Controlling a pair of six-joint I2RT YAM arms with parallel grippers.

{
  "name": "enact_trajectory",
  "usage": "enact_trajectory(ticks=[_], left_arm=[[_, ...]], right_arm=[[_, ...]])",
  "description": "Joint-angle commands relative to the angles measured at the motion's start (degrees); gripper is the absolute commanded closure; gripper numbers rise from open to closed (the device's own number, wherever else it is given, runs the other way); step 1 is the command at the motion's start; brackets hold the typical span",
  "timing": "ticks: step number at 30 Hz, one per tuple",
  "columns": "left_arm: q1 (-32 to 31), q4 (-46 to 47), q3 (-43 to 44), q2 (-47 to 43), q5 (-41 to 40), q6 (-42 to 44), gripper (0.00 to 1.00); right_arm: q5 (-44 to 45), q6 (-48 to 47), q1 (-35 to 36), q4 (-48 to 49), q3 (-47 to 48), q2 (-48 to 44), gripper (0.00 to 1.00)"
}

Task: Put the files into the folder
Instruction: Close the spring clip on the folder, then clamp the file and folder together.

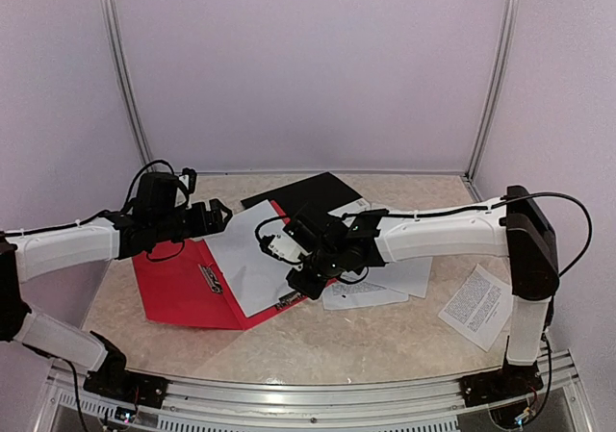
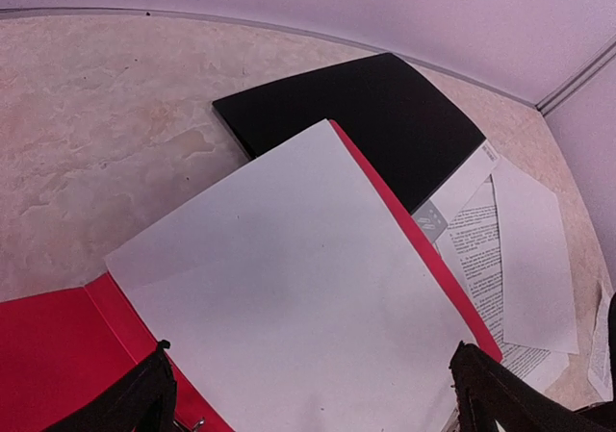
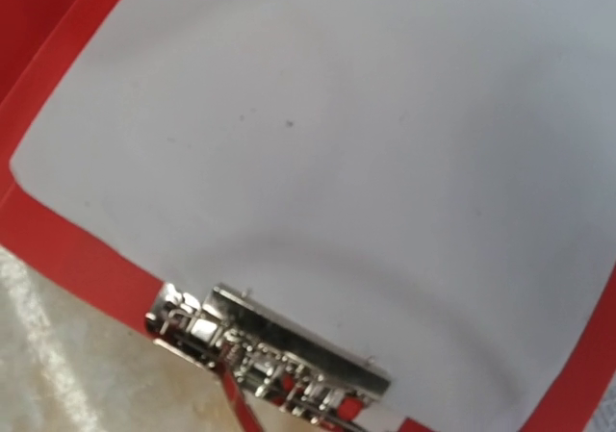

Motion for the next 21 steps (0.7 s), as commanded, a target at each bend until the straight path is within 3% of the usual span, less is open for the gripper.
enact_trajectory(ticks=[1,21], left_arm=[[-0.33,-0.07,0.92,0.86,-0.94,0.99,0.04],[-0.41,-0.25,0.42,0.68,-1.24,1.17,0.04]], right_arm=[[-1.57,4.99,-0.53,0.81,-1.21,-0.97,0.68],[-1.49,8.92,-0.86,-1.35,-0.46,1.49,0.73]])
